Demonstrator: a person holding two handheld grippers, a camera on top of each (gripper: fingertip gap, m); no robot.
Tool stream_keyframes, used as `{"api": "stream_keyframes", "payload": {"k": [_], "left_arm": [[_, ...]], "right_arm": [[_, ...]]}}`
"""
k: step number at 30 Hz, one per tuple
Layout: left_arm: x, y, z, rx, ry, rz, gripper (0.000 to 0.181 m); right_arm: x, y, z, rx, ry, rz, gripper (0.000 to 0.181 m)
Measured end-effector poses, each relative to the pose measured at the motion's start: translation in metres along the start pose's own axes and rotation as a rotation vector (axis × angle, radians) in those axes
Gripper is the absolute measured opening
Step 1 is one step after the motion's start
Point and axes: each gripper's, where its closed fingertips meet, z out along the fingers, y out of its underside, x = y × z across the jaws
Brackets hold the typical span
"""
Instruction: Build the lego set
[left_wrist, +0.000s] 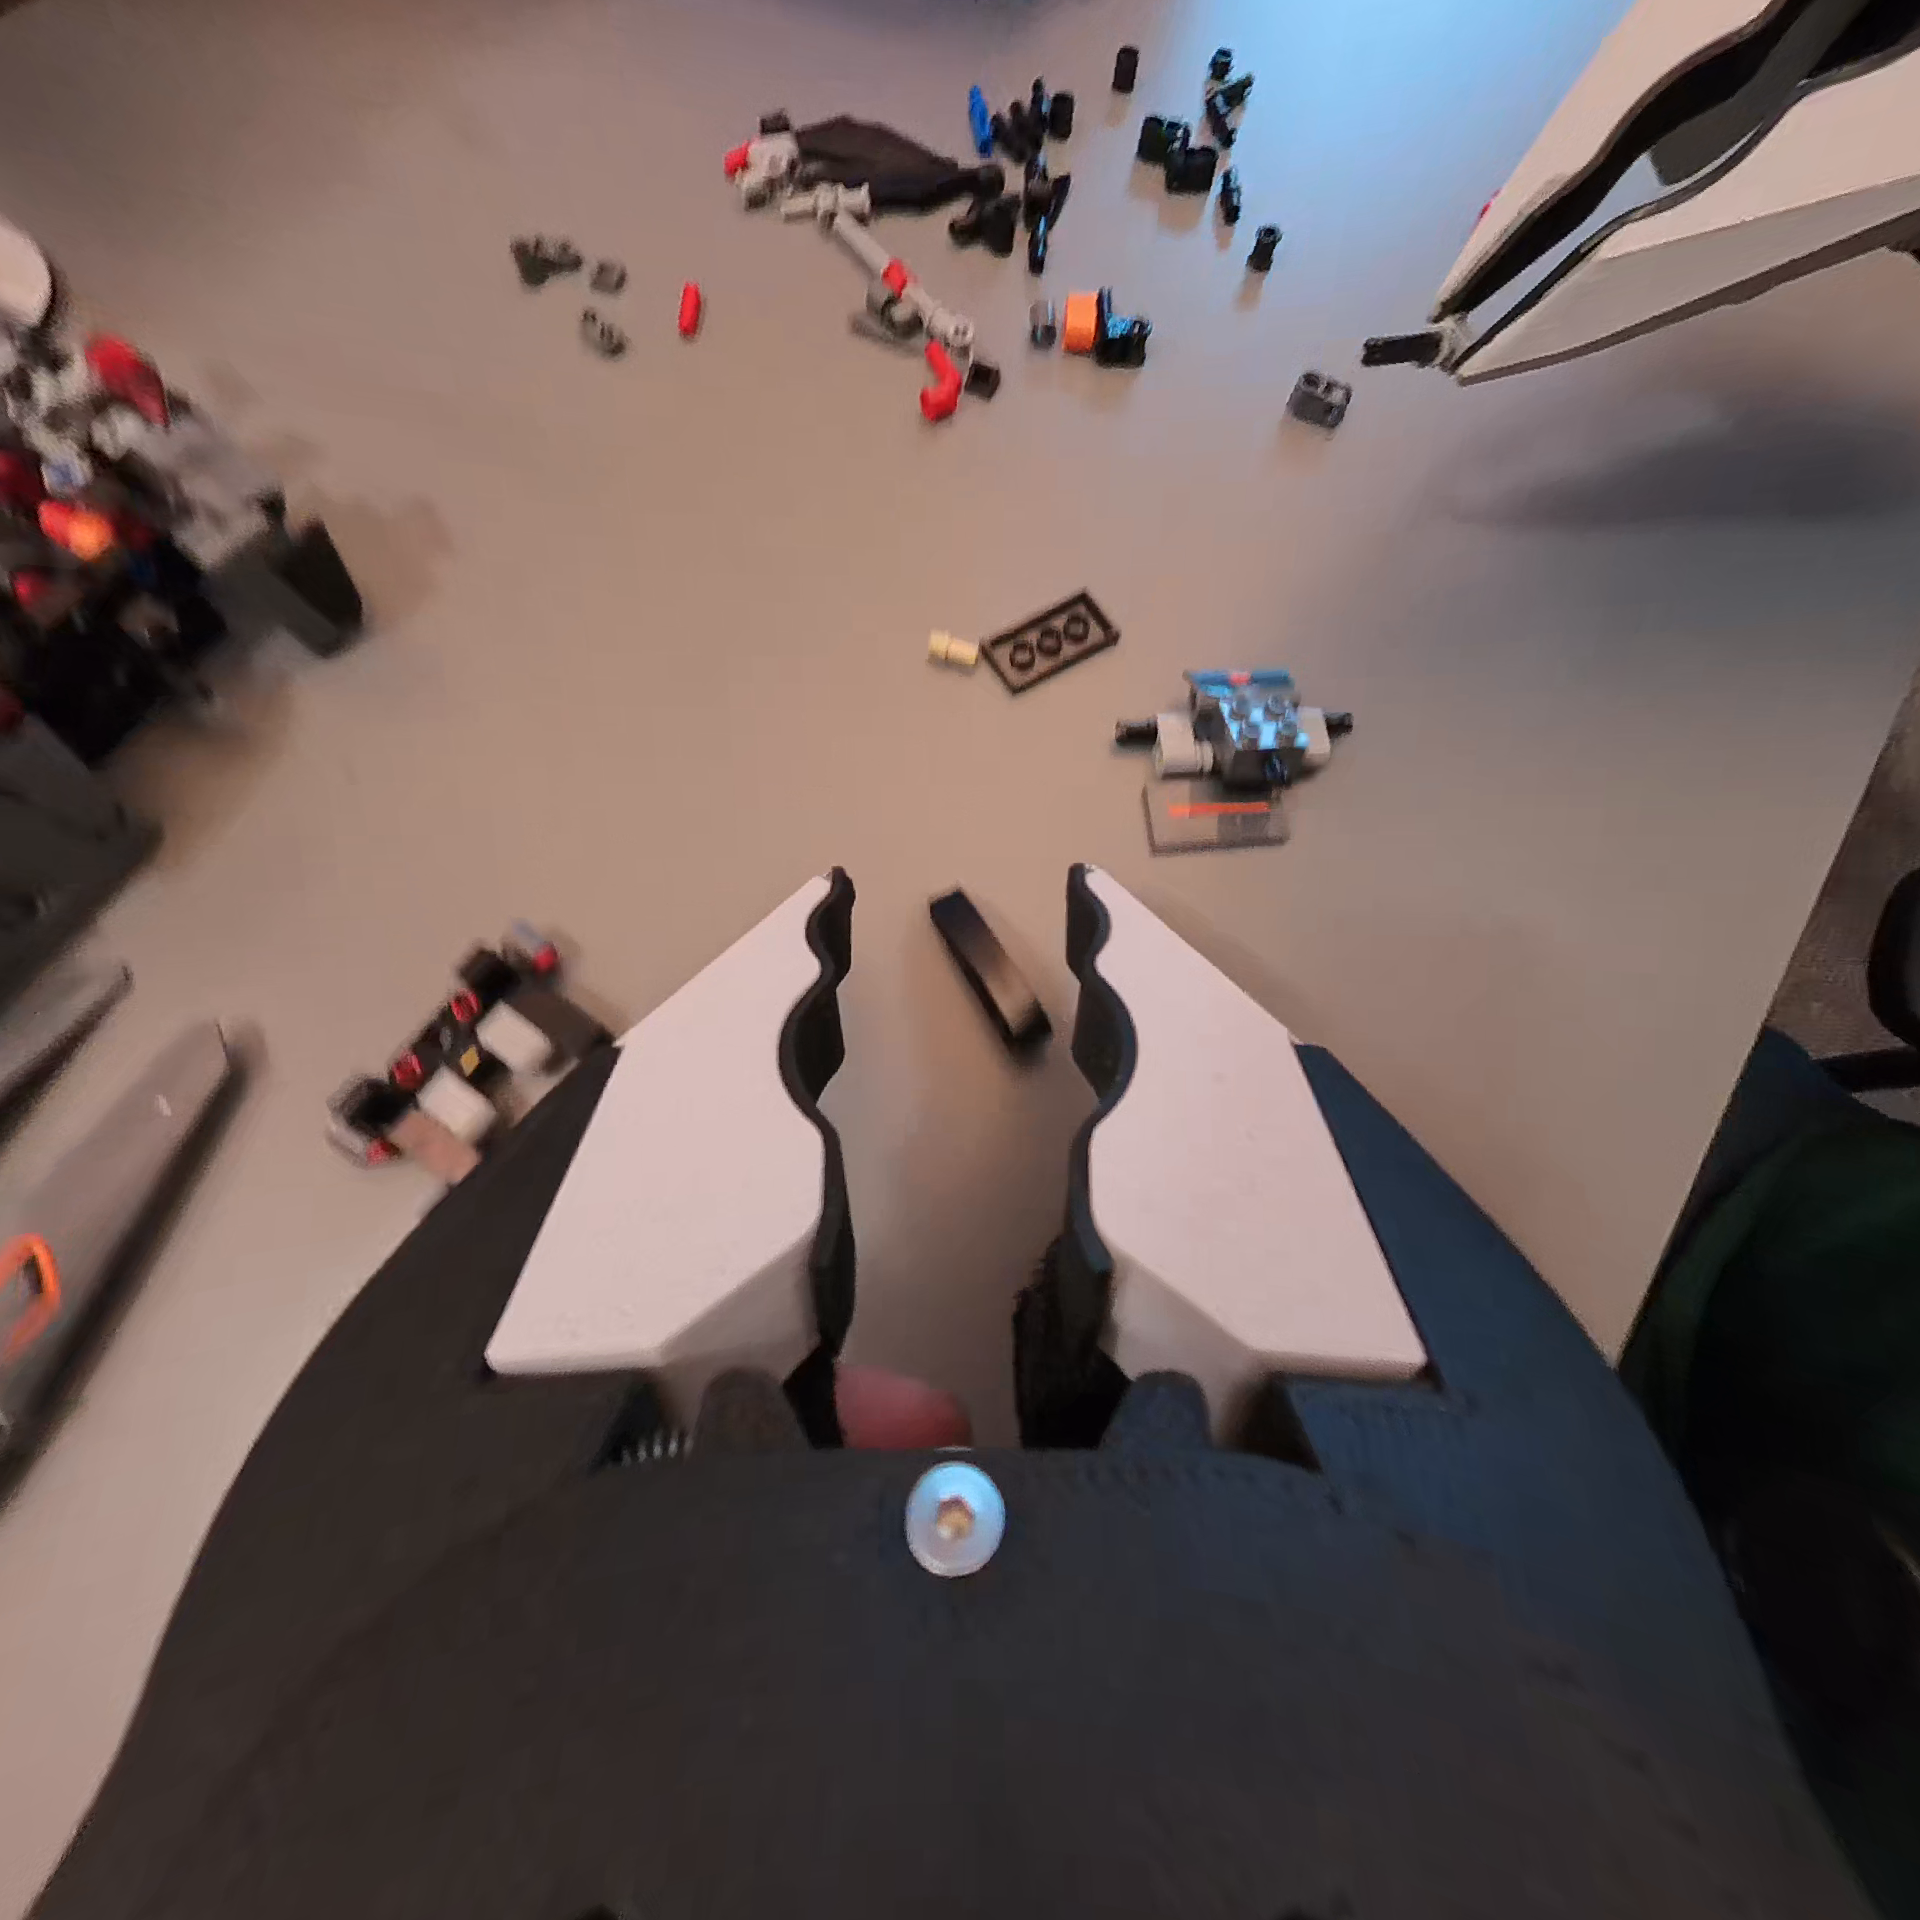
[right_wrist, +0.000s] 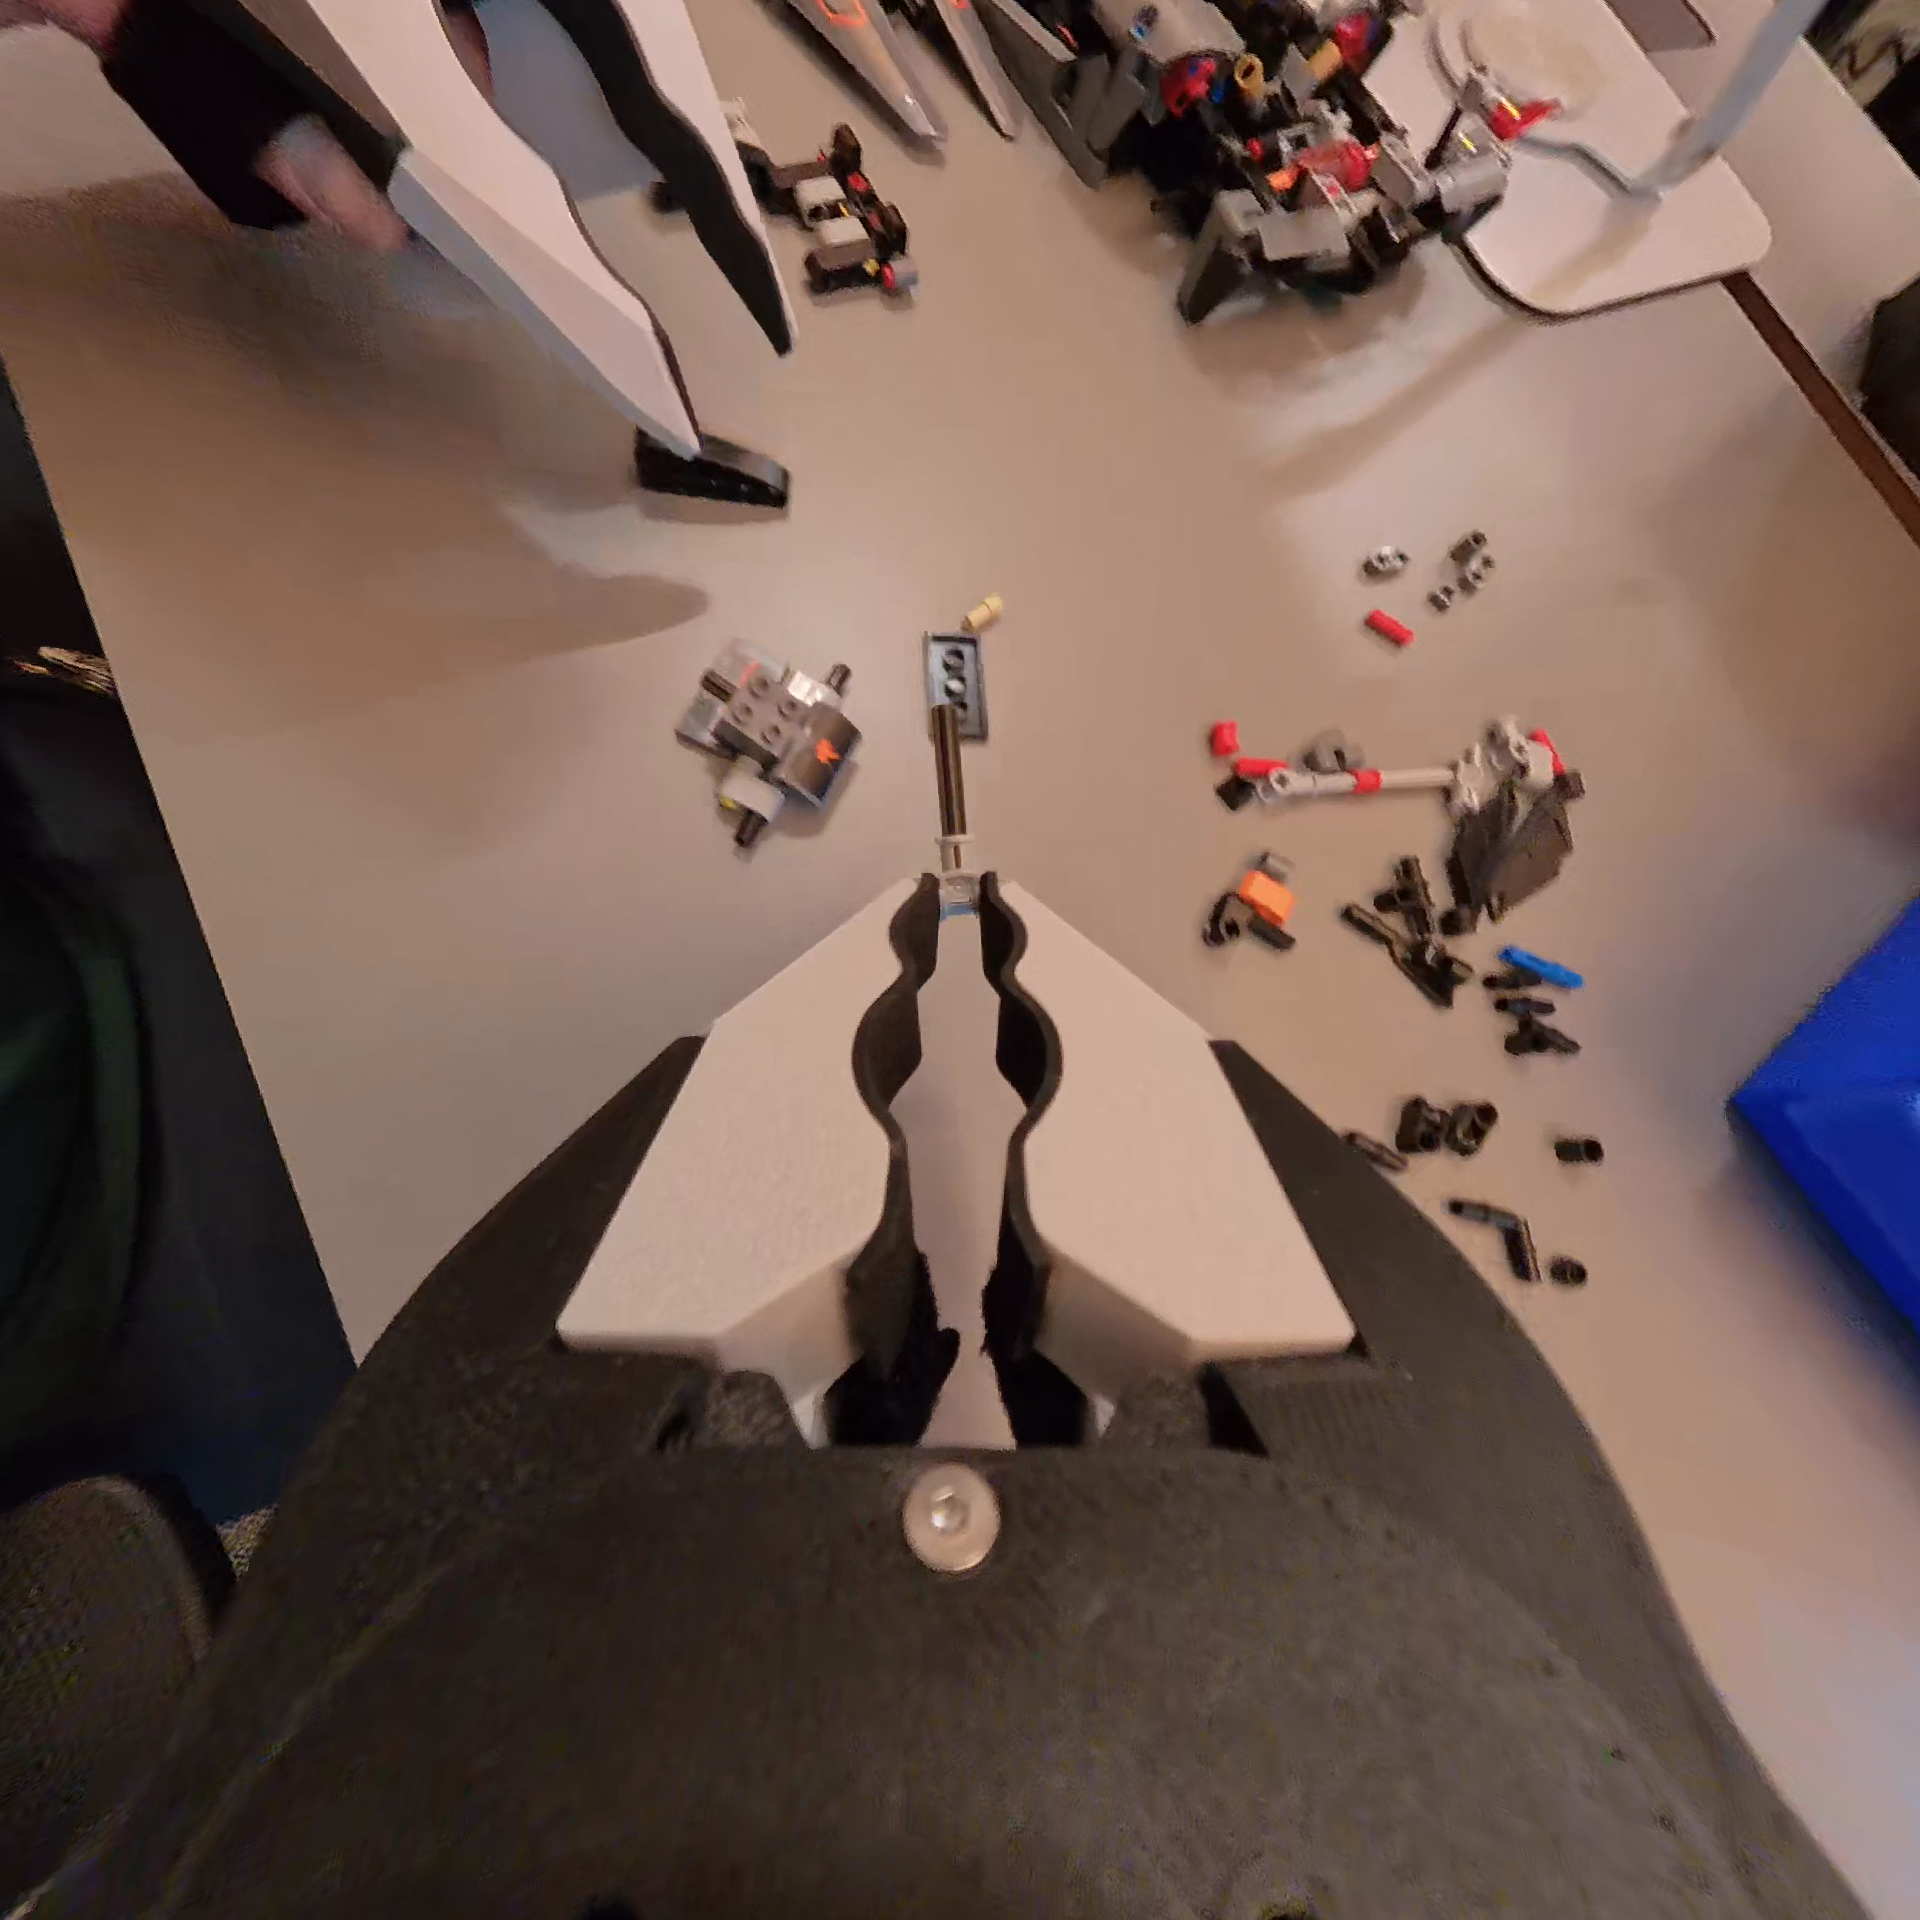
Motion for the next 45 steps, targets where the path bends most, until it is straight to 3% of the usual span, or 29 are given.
{"api": "stream_keyframes", "payload": {"k": [16,24,34,45], "left_arm": [[-0.038,-0.063,0.039,-0.053,-0.034,0.169,0.03],[-0.032,-0.083,0.067,-0.072,0.019,0.263,0.028],[-0.018,-0.092,0.087,-0.112,0.061,0.376,0.029],[-0.027,-0.08,0.07,-0.125,0.049,0.333,0.027]], "right_arm": [[0.044,0.043,-0.032,0.015,0.112,0.109,0.006],[0.046,0.058,-0.034,0.029,0.116,0.145,0.006],[0.048,0.076,-0.034,0.031,0.115,0.196,0.006],[0.048,0.085,-0.029,0.025,0.096,0.22,0.006]]}}
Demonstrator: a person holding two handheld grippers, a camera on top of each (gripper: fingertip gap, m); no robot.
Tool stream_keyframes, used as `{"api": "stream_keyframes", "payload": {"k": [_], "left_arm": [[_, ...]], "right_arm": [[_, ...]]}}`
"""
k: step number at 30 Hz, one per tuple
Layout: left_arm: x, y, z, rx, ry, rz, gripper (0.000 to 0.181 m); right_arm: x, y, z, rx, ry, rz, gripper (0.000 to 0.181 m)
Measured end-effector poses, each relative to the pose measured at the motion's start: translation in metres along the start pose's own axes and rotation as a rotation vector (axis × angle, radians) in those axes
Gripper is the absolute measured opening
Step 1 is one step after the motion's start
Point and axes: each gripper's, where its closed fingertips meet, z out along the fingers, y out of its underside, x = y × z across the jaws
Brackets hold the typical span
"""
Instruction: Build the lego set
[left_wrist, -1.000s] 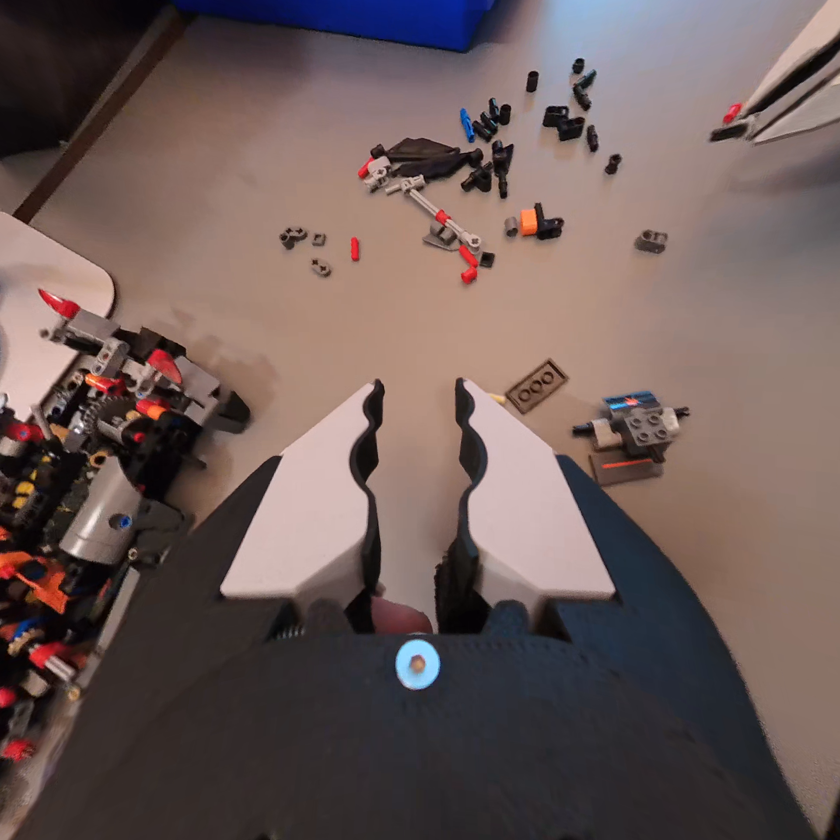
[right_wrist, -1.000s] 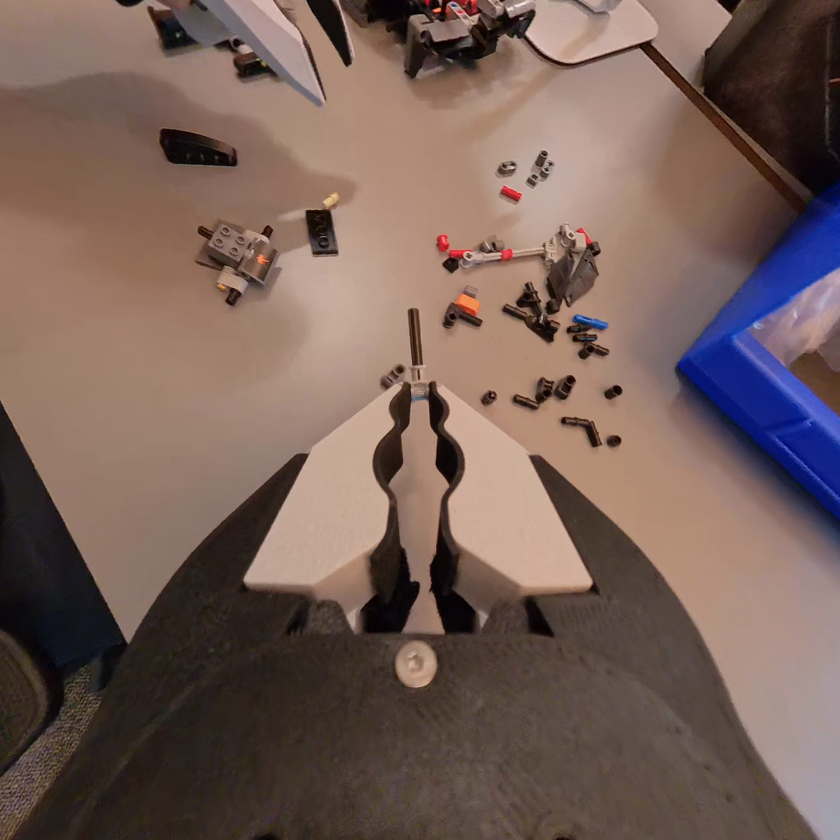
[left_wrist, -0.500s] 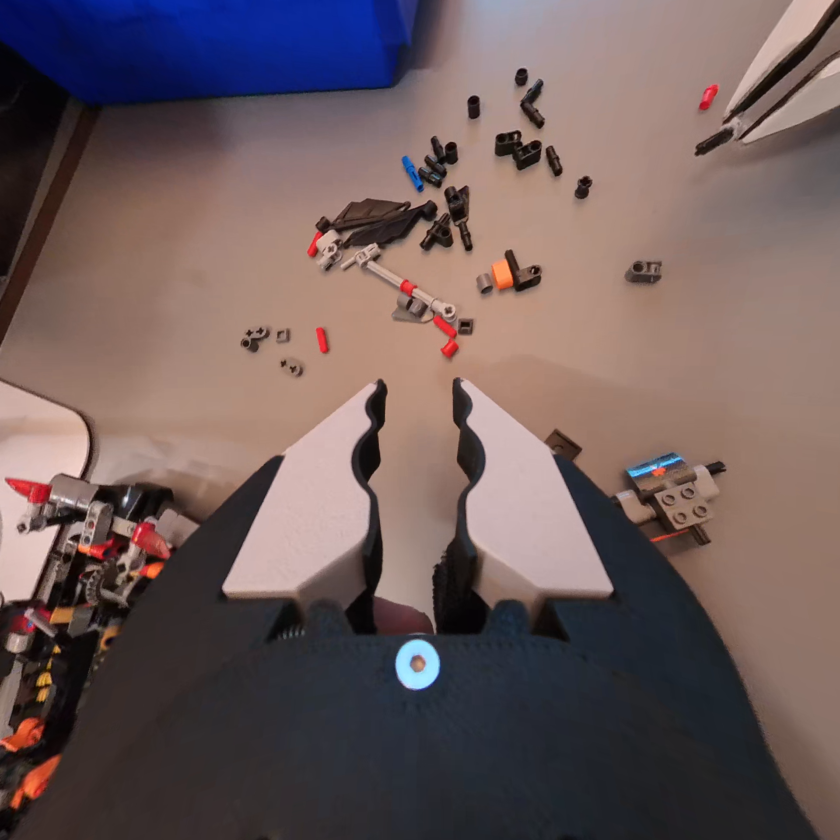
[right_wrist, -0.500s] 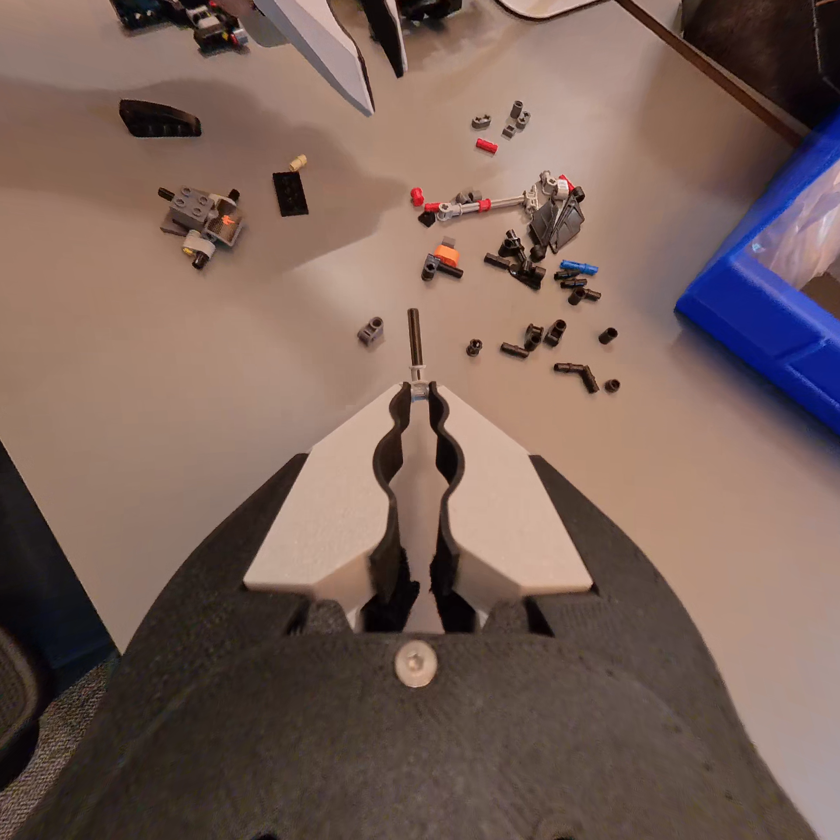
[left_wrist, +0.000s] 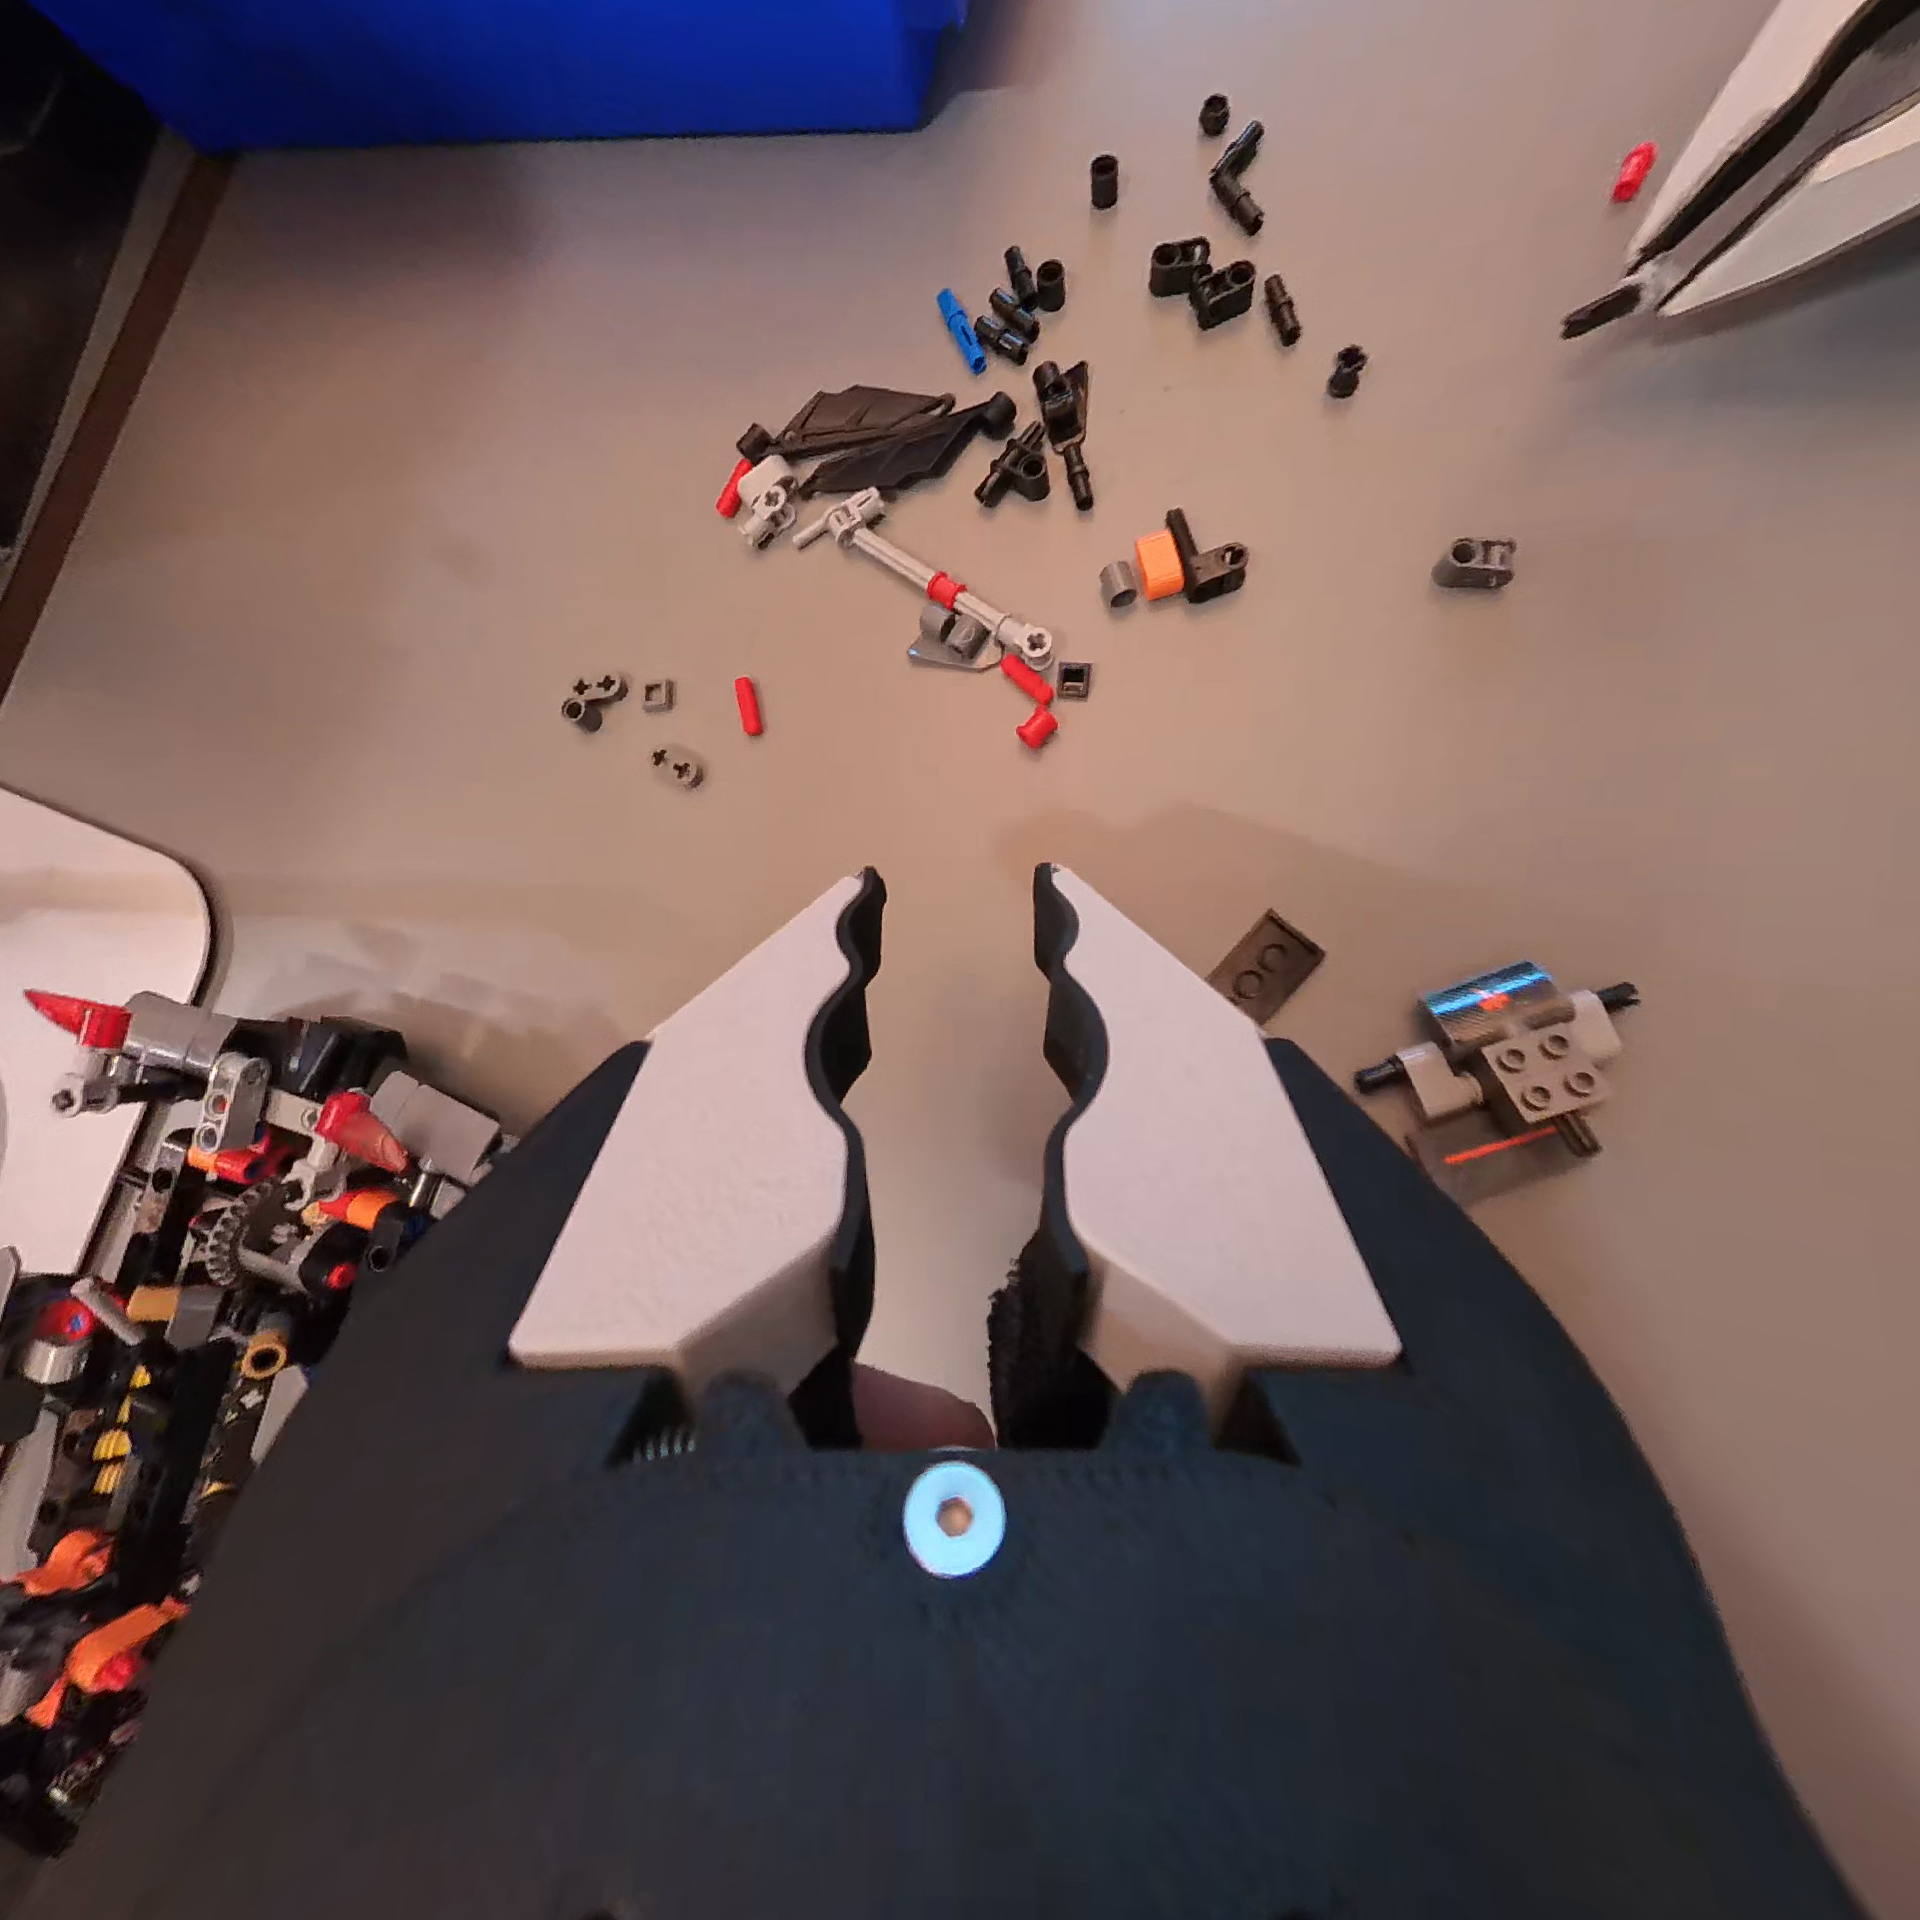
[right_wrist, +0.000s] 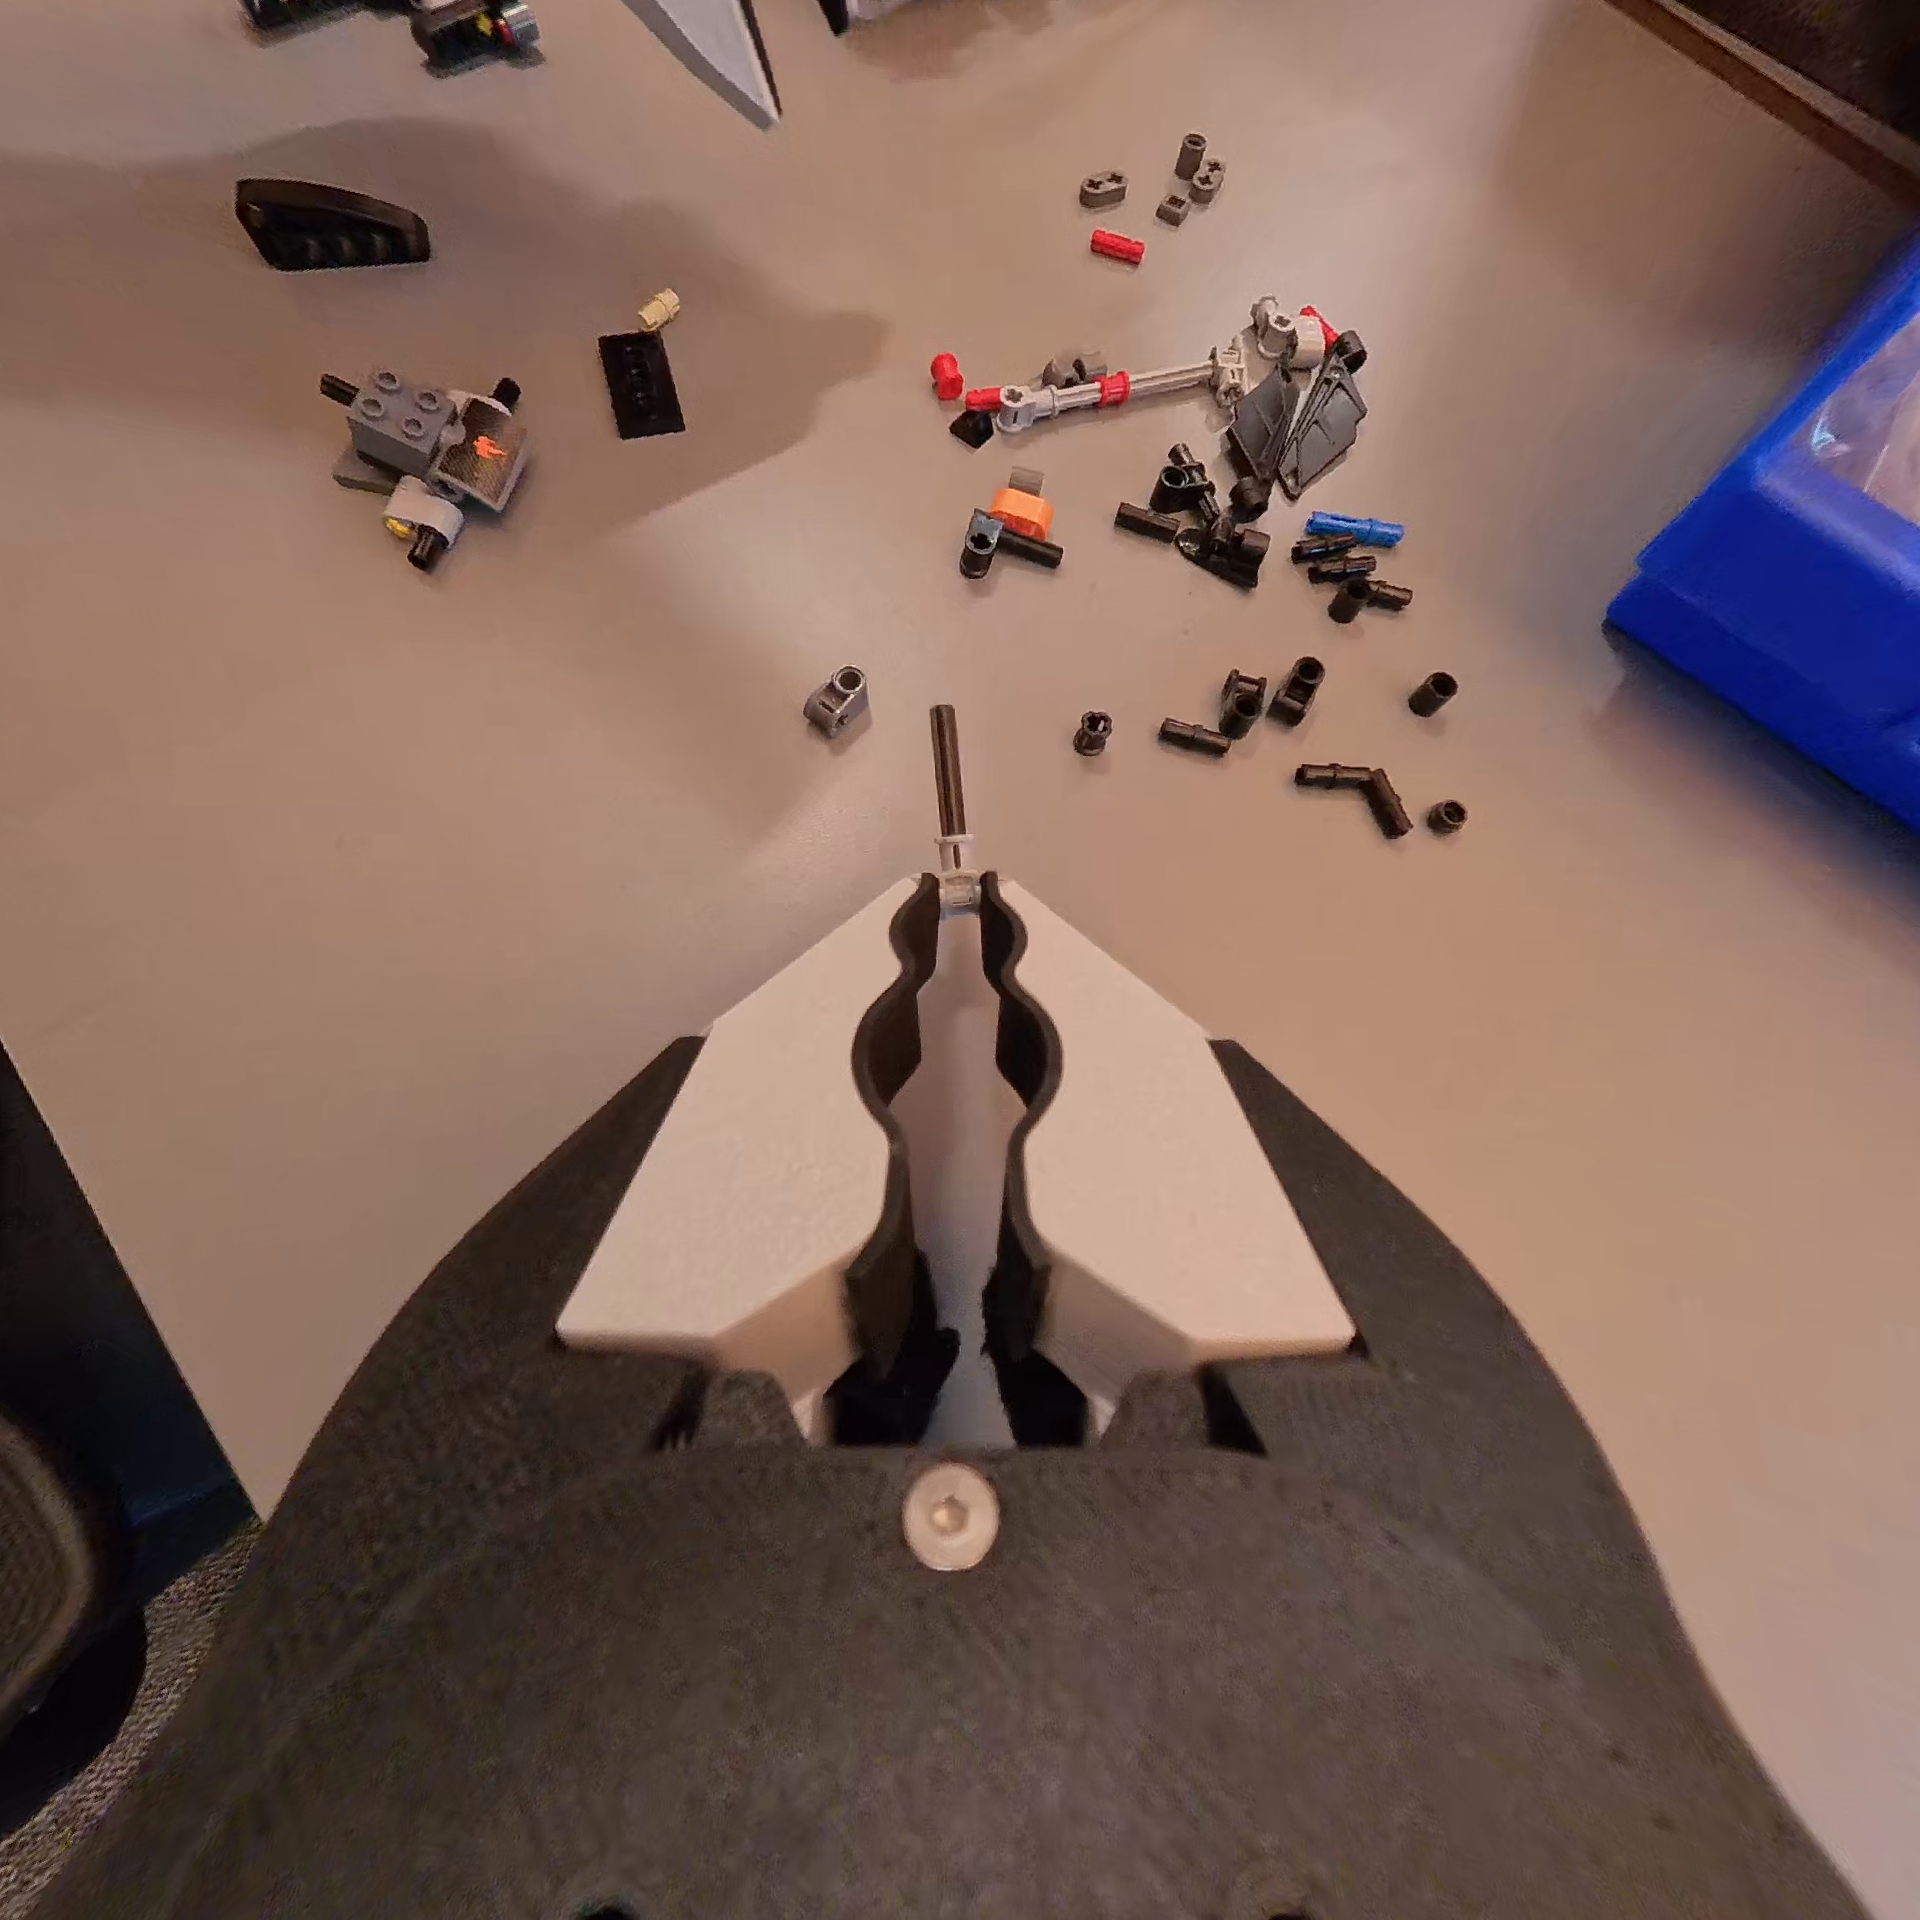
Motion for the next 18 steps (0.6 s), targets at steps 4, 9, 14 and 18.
{"api": "stream_keyframes", "payload": {"k": [4,9,14,18], "left_arm": [[0.005,-0.007,0.004,-0.001,0.005,0.033,0.027],[0.014,-0.016,0.009,0.005,0.028,0.052,0.027],[0.034,-0.02,0.006,0.029,0.096,0.045,0.026],[0.076,-0.033,0.015,0.04,0.201,0.089,0.028]], "right_arm": [[0.002,0.001,0.001,-0.008,0.006,0.003,0.006],[0.003,0.003,0.001,-0.017,0.015,0.01,0.006],[0.001,0.006,0.002,-0.03,-0.002,-0.002,0.006],[0.0,0.007,0.004,-0.045,-0.008,-0.01,0.006]]}}
